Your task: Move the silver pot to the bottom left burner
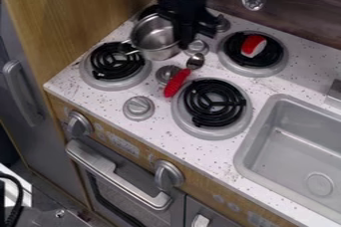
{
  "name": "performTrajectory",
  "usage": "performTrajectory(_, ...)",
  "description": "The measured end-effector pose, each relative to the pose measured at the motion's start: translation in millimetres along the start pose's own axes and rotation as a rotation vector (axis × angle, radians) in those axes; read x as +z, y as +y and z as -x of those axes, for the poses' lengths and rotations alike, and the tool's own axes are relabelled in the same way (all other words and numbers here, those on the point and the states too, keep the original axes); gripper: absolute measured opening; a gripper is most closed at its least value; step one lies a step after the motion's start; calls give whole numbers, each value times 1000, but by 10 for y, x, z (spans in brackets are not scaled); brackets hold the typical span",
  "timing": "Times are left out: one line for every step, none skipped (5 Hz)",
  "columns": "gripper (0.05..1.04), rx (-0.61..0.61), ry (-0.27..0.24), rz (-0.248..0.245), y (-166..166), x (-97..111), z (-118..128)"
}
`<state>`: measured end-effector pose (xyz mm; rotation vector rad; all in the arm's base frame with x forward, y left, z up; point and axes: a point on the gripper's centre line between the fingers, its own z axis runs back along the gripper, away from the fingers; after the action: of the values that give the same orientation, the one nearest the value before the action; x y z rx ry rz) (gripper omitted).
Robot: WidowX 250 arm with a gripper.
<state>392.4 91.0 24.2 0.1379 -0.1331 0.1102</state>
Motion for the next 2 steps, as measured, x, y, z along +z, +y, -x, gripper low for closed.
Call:
performTrajectory(64, 56, 28, -10, 239, -142, 51)
performTrajectory(64, 81, 77, -32, 421, -365, 60)
